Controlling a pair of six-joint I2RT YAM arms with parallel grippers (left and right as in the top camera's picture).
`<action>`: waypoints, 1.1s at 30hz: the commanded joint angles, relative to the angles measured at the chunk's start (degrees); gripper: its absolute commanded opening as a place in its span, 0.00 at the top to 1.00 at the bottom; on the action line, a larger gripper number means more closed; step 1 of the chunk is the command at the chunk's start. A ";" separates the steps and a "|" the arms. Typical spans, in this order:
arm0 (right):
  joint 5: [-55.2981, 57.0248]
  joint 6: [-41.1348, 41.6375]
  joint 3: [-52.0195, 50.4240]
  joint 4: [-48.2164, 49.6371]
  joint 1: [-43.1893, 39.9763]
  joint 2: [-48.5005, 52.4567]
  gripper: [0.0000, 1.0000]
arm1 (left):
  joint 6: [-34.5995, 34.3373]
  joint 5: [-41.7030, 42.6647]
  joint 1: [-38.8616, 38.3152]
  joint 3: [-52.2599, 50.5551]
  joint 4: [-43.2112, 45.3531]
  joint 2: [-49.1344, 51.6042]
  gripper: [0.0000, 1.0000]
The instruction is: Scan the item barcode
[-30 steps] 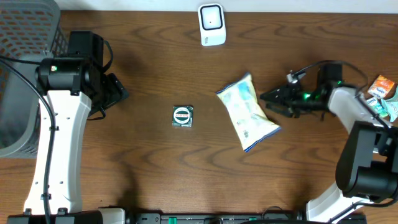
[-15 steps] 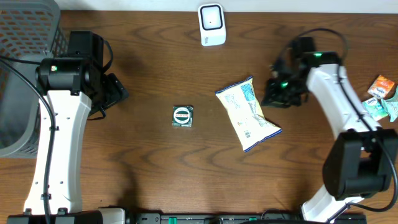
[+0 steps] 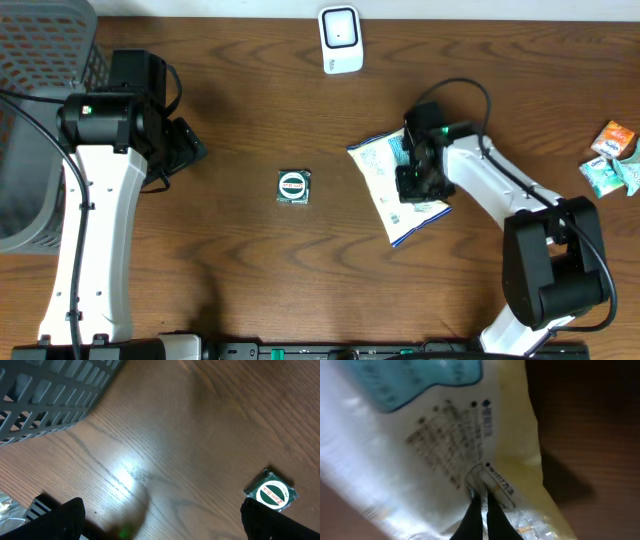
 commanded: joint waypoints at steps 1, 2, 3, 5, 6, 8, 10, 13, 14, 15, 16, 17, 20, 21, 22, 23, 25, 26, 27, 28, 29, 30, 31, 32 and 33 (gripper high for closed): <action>2.14 3.63 -2.10 0.28 -0.24 -0.35 0.99 | -0.28 -0.52 0.20 0.00 -0.22 0.00 0.02; 2.14 3.65 -1.36 -0.55 -0.39 -0.39 0.99 | -0.28 -0.52 0.20 0.00 -0.22 0.00 0.02; 2.16 3.63 0.04 -2.19 -0.57 -0.42 0.98 | -0.31 -0.52 0.20 0.00 -0.22 0.00 0.02; 2.23 3.61 3.61 -6.21 -0.85 -0.42 0.95 | -0.31 -0.52 0.20 0.00 -0.22 0.00 0.02; 2.23 3.61 5.66 -8.24 -1.01 -0.42 0.94 | -0.31 -0.52 0.20 0.00 -0.22 0.00 0.02; 2.16 3.63 10.05 -11.98 -1.09 -0.42 0.91 | -0.31 -0.52 0.20 0.00 -0.22 0.00 0.02; 2.03 3.61 14.21 -14.34 -0.98 -0.42 0.87 | -0.28 -0.52 0.20 0.00 -0.22 0.00 0.02; 1.66 3.39 17.51 -14.10 -0.61 -0.42 0.85 | -0.31 -0.52 0.20 0.00 -0.22 0.00 0.02; 1.36 3.39 17.66 -13.22 -0.44 -0.42 0.84 | -0.31 -0.52 0.20 0.00 -0.22 0.00 0.02; 0.76 3.39 17.64 -12.26 -0.33 -0.42 0.84 | -0.31 -0.52 0.20 0.00 -0.22 0.00 0.02; 0.33 3.41 17.55 -11.26 -0.22 -0.37 0.84 | -0.28 -0.52 0.20 0.00 -0.22 0.00 0.02; 0.17 3.41 17.27 -10.25 -0.07 -0.24 0.86 | -0.31 -0.52 0.20 -0.02 -0.22 0.00 0.02; 0.22 3.41 15.65 -6.93 0.52 -0.22 0.87 | -0.28 -0.52 0.20 0.00 -0.22 0.00 0.02; 0.22 3.41 14.56 -5.11 0.74 -0.22 0.87 | -0.31 -0.52 0.20 0.00 -0.22 0.00 0.02; 0.17 3.43 13.35 -3.21 0.92 -0.22 0.87 | -0.31 -0.52 0.20 0.00 -0.22 0.00 0.02; 0.20 3.43 12.07 -1.31 1.18 -0.22 0.87 | -0.31 -0.52 0.20 0.00 -0.22 0.00 0.02; 0.20 3.43 9.44 2.40 1.55 -0.15 0.86 | -0.31 -0.52 0.20 0.00 -0.22 0.00 0.02; 0.20 3.43 6.29 6.91 1.75 -0.15 0.87 | -0.31 -0.52 0.20 0.00 -0.22 0.00 0.02; 0.20 3.45 4.44 9.81 1.86 -0.13 0.87 | -0.31 -0.50 0.20 0.00 -0.22 0.00 0.02; 0.17 3.45 2.82 12.52 1.92 -0.11 0.87 | -0.28 -0.52 0.20 0.00 -0.22 0.00 0.02; 0.20 3.43 1.22 15.34 1.99 -0.07 0.88 | -0.28 -0.52 0.20 0.00 -0.22 0.00 0.02; 0.20 3.43 -0.31 18.18 2.03 0.00 0.89 | -0.28 -0.52 0.20 0.00 -0.22 0.00 0.02; 0.20 3.43 -1.44 20.39 2.03 0.07 0.90 | -0.28 -0.52 0.20 0.00 -0.22 0.00 0.02; 0.22 3.43 -1.99 21.62 2.03 0.11 0.90 | -0.28 -0.52 0.20 0.00 -0.22 0.00 0.02; 0.61 3.43 -2.08 22.10 2.03 0.11 0.91 | -0.31 -0.52 0.20 0.00 -0.22 0.00 0.02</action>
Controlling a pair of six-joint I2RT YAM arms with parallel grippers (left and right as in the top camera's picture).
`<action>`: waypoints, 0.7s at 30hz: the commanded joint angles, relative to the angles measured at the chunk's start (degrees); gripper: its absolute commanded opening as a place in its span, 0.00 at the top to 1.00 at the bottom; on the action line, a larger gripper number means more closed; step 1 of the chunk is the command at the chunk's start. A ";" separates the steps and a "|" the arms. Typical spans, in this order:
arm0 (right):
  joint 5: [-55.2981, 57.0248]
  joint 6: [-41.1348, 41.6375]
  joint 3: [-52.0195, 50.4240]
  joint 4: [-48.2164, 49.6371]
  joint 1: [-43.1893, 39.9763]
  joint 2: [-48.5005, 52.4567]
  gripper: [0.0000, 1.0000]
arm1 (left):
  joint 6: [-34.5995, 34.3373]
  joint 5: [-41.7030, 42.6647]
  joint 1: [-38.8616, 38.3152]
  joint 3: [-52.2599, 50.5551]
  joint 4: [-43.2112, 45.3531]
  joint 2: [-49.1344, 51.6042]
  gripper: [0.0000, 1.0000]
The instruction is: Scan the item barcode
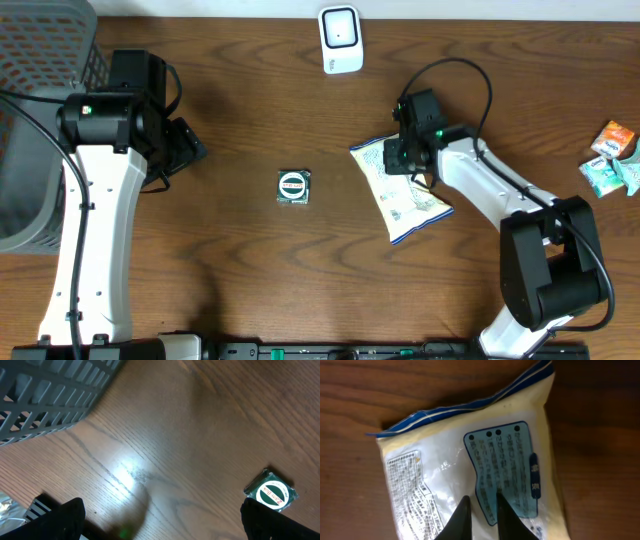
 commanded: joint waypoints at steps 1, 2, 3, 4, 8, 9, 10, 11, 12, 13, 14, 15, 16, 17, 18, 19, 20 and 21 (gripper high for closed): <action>0.90 0.46 -1.46 2.14 0.37 0.15 0.91 | -0.28 -0.55 0.20 -0.02 -0.24 0.00 0.02; 1.53 0.46 -0.74 1.60 0.24 0.11 0.91 | -0.28 -0.55 0.20 0.00 -0.24 0.00 0.02; 1.81 0.44 0.55 0.20 -0.07 0.09 0.88 | -0.28 -0.55 0.20 0.00 -0.24 0.00 0.02; 1.79 0.44 2.27 -1.81 -0.39 0.11 0.83 | -0.31 -0.55 0.20 0.00 -0.24 0.00 0.02; 1.73 0.44 11.02 -13.90 -1.70 0.09 0.77 | -0.28 -0.55 0.20 0.00 -0.24 0.00 0.02; 1.73 0.44 13.38 -17.70 -1.95 0.09 0.75 | -0.28 -0.55 0.20 -0.02 -0.24 0.00 0.02; 1.73 0.44 15.21 -21.03 -1.97 0.09 0.74 | -0.31 -0.55 0.20 0.00 -0.24 0.00 0.02; 1.68 0.44 16.68 -24.13 -1.97 0.09 0.73 | -0.28 -0.55 0.20 0.00 -0.24 0.00 0.02; 1.51 0.42 18.05 -27.52 -1.88 0.09 0.73 | -0.31 -0.55 0.20 0.00 -0.24 0.00 0.02; 1.18 0.39 18.73 -30.27 -1.70 0.09 0.73 | -0.28 -0.55 0.20 0.00 -0.24 0.00 0.02; 0.70 0.09 18.75 -32.11 -1.53 0.09 0.76 | -0.28 -0.55 0.20 0.00 -0.24 0.00 0.02; -0.46 -1.03 18.60 -34.29 -1.25 0.11 0.80 | -0.28 -0.55 0.20 0.00 -0.24 0.00 0.02; -1.57 -2.25 18.21 -36.15 -0.98 0.13 0.83 | -0.31 -0.55 0.20 0.00 -0.24 0.00 0.02; -2.14 -3.08 17.53 -37.31 -0.70 0.17 0.85 | -0.28 -0.55 0.20 0.00 -0.24 0.00 0.02; -2.14 -3.45 16.57 -38.18 -0.37 0.17 0.87 | -0.28 -0.55 0.20 0.00 -0.24 0.00 0.02; -2.03 -3.45 15.50 -38.58 -0.07 0.17 0.89 | -0.31 -0.55 0.20 -0.02 -0.24 0.00 0.02; -1.88 -3.43 14.12 -38.47 0.22 0.17 0.89 | -0.31 -0.55 0.20 0.00 -0.24 0.00 0.02; -1.77 -3.43 12.74 -37.90 0.44 0.17 0.89 | -0.31 -0.55 0.20 0.00 -0.24 0.00 0.02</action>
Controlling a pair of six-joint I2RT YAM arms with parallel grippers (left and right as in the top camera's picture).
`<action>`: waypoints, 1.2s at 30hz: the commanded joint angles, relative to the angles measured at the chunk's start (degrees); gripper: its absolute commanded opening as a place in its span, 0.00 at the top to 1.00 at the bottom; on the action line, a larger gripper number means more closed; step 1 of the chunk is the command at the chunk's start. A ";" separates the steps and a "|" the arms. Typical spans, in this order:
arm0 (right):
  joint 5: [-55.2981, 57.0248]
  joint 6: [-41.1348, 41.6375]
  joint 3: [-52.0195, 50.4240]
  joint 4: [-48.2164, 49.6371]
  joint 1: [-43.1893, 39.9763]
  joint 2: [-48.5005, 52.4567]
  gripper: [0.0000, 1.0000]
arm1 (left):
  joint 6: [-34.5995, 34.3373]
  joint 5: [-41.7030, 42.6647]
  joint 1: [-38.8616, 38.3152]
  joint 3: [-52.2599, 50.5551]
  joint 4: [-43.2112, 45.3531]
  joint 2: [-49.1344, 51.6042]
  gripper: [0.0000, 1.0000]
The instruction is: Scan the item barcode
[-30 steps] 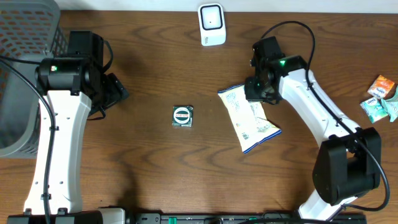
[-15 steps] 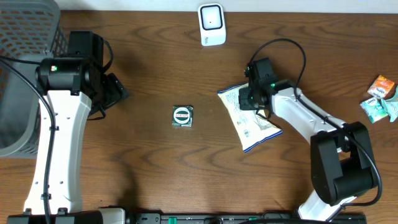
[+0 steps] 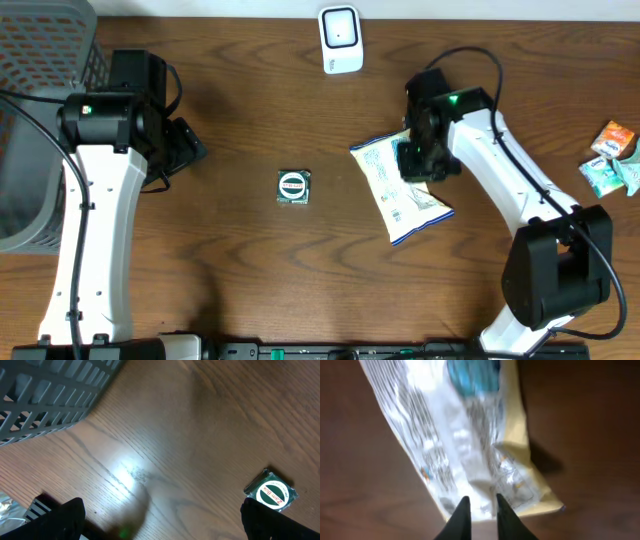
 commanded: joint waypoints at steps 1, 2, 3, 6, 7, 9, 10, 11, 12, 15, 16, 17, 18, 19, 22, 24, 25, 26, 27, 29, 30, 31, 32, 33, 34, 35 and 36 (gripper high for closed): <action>-0.55 -1.51 -5.11 1.36 1.46 0.07 0.91 | -0.33 -0.52 0.20 0.00 -0.22 0.00 0.03; -0.39 -1.51 -6.73 2.58 1.60 0.07 0.91 | -0.31 -0.52 0.20 0.00 -0.22 0.00 0.02; -0.42 -1.49 -8.68 4.13 1.73 0.09 0.93 | -0.31 -0.52 0.20 0.00 -0.22 0.00 0.02; -1.36 0.02 -13.44 8.44 1.77 0.07 0.99 | -0.31 -0.52 0.20 0.00 -0.22 0.00 0.02; -2.08 0.55 -14.71 9.66 1.77 0.09 0.99 | -0.31 -0.52 0.20 0.00 -0.22 0.00 0.02; -2.56 1.31 -15.87 10.82 1.77 0.09 0.99 | -0.31 -0.52 0.20 -0.02 -0.22 0.00 0.02; -2.51 1.75 -15.91 10.86 1.77 0.09 0.99 | -0.33 -0.52 0.20 0.00 -0.22 0.00 0.02; -2.54 1.79 -15.74 10.84 1.77 0.07 0.99 | -0.31 -0.52 0.20 -0.02 -0.22 0.00 0.02; -2.54 1.79 -15.23 10.43 1.77 -0.02 0.99 | -0.33 -0.52 0.20 0.00 -0.22 0.00 0.02; -2.49 1.77 -11.85 6.84 1.68 -0.02 0.99 | -0.31 -0.52 0.20 0.00 -0.22 0.00 0.02; -2.49 1.77 -10.12 5.22 1.64 -0.02 0.99 | -0.31 -0.52 0.20 0.00 -0.22 0.00 0.02; -2.49 1.77 -8.52 3.80 1.64 -0.02 0.99 | -0.33 -0.52 0.20 0.00 -0.22 0.00 0.02; -2.47 1.75 -6.54 2.27 1.64 0.00 0.99 | -0.31 -0.52 0.20 0.00 -0.22 0.00 0.02; -2.45 1.73 -4.61 1.03 1.64 0.00 0.99 | -0.33 -0.52 0.20 0.00 -0.22 0.00 0.02; -2.49 1.73 0.59 -0.90 1.66 -0.02 0.99 | -0.31 -0.52 0.20 0.00 -0.22 0.00 0.02; -2.97 1.73 2.86 -0.87 1.84 -0.02 0.98 | -0.33 -0.52 0.20 0.00 -0.22 0.00 0.02; -3.50 1.73 3.63 -0.52 1.88 -0.02 0.97 | -0.33 -0.52 0.20 0.00 -0.22 0.00 0.02; -3.98 1.73 3.87 -0.04 1.88 -0.02 0.95 | -0.33 -0.52 0.20 0.00 -0.22 0.00 0.02; -4.04 1.73 3.87 0.22 1.88 0.00 0.95 | -0.33 -0.52 0.20 0.00 -0.22 0.00 0.02; -3.91 1.46 3.69 1.07 1.88 0.00 0.95 | -0.31 -0.52 0.20 0.00 -0.22 0.00 0.02; -3.91 1.33 3.39 1.66 1.88 0.00 0.96 | -0.31 -0.52 0.20 0.00 -0.22 0.00 0.02; -3.96 1.31 3.10 2.19 1.88 0.00 0.96 | -0.31 -0.52 0.20 0.00 -0.22 0.00 0.02; -3.96 1.36 2.82 2.71 1.88 0.00 0.98 | -0.33 -0.52 0.20 -0.02 -0.22 0.00 0.02; -3.98 1.33 2.47 3.41 1.88 0.02 0.99 | -0.33 -0.52 0.20 0.00 -0.22 0.00 0.02; -3.98 1.36 2.08 4.09 1.88 0.02 0.99 | -0.31 -0.52 0.20 0.00 -0.22 0.00 0.02; -3.98 1.36 1.62 5.03 1.92 0.02 0.99 | -0.31 -0.52 0.20 0.00 -0.22 0.00 0.02; -3.98 1.36 1.18 6.16 1.97 0.02 0.99 | -0.31 -0.52 0.20 0.00 -0.22 0.00 0.02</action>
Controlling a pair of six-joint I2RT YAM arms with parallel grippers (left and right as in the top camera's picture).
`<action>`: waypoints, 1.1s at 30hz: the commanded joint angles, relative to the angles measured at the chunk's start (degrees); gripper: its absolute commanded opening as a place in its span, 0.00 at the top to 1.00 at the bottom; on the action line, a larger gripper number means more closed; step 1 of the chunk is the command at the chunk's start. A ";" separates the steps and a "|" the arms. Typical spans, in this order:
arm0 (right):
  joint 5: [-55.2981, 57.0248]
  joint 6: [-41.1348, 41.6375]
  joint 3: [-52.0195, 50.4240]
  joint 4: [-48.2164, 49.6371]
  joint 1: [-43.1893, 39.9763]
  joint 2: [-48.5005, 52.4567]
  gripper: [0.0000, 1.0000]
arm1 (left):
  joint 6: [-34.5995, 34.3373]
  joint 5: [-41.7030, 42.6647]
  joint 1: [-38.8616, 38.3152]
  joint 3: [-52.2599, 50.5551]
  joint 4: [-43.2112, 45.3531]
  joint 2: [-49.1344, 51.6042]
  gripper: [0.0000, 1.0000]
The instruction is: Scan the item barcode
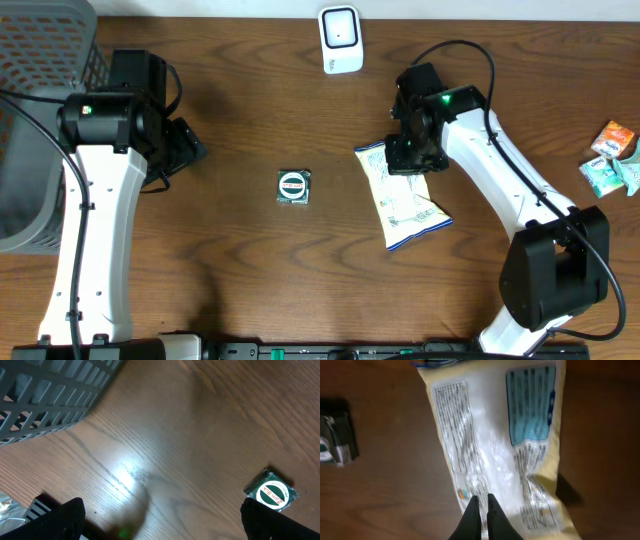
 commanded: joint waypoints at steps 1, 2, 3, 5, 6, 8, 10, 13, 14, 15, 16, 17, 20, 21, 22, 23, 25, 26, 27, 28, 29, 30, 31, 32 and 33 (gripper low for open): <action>-0.37 0.31 -1.77 2.43 0.57 -0.02 0.99 | -0.31 -0.52 0.20 0.00 -0.26 0.00 0.02; -0.37 0.31 -2.27 3.89 0.63 -0.02 0.99 | -0.31 -0.52 0.20 0.00 -0.26 0.00 0.02; -0.39 0.31 -2.86 5.49 0.72 -0.02 0.99 | -0.33 -0.52 0.20 0.00 -0.26 0.00 0.02; -0.37 0.33 -4.98 10.43 0.98 -0.02 0.99 | -0.33 -0.52 0.20 0.00 -0.26 0.00 0.02; -0.33 0.31 -5.99 12.52 1.07 0.07 0.99 | -0.31 -0.52 0.20 0.00 -0.26 0.00 0.02; -0.22 0.33 -8.33 16.63 1.11 0.09 0.99 | -0.33 -0.52 0.20 0.00 -0.26 0.00 0.02; 0.39 0.50 -10.78 20.11 1.11 0.09 0.99 | -0.33 -0.52 0.20 0.00 -0.26 0.00 0.02; 0.72 0.50 -14.75 24.76 1.11 0.09 0.99 | -0.33 -0.52 0.20 0.00 -0.26 0.00 0.02; 0.72 0.50 -16.33 26.34 1.11 0.09 0.99 | -0.31 -0.52 0.20 0.00 -0.26 0.00 0.02; 0.90 0.50 -18.01 27.98 1.11 0.09 0.99 | -0.31 -0.52 0.20 0.00 -0.26 0.00 0.02; 1.44 0.55 -19.37 29.22 1.11 0.09 0.99 | -0.33 -0.52 0.20 0.00 -0.26 0.00 0.02; 2.58 0.52 -20.81 30.47 1.09 0.09 0.99 | -0.31 -0.52 0.20 -0.02 -0.26 0.00 0.02; 7.56 0.48 -22.71 31.71 1.07 0.09 0.99 | -0.31 -0.50 0.20 -0.02 -0.26 0.00 0.02; 8.68 0.46 -22.60 31.67 1.07 0.07 0.99 | -0.31 -0.52 0.20 -0.02 -0.26 0.00 0.02; 9.64 0.44 -21.99 30.95 1.03 -0.11 0.98 | -0.31 -0.52 0.20 0.00 -0.26 0.00 0.02; 9.77 0.39 -21.03 29.79 0.94 -0.24 0.98 | -0.33 -0.52 0.20 0.00 -0.26 0.00 0.02; 9.64 0.28 -17.75 25.99 0.57 -0.48 0.98 | -0.31 -0.52 0.20 0.00 -0.26 0.00 0.02; 9.51 0.28 -15.89 23.74 0.42 -0.50 0.97 | -0.33 -0.52 0.20 0.00 -0.26 0.00 0.02; 9.46 0.26 -13.81 21.09 0.28 -0.50 0.94 | -0.31 -0.52 0.20 0.00 -0.26 0.00 0.02; 9.49 0.26 -11.26 17.53 0.22 -0.50 0.91 | -0.31 -0.52 0.20 0.00 -0.26 0.00 0.02; 9.49 0.24 -9.33 14.58 0.22 -0.50 0.88 | -0.33 -0.52 0.20 -0.02 -0.26 0.00 0.02; 9.51 0.22 -7.34 11.17 0.22 -0.50 0.85 | -0.31 -0.52 0.20 0.00 -0.26 0.00 0.02; 9.51 -0.33 -5.73 7.85 0.22 -0.50 0.82 | -0.33 -0.52 0.20 0.00 -0.26 0.00 0.02; 9.49 -0.96 -4.74 5.16 0.22 -0.50 0.79 | -0.31 -0.52 0.20 0.00 -0.26 0.00 0.02; 9.51 -1.25 -4.31 2.89 0.26 -0.50 0.78 | -0.33 -0.52 0.20 0.00 -0.26 0.00 0.02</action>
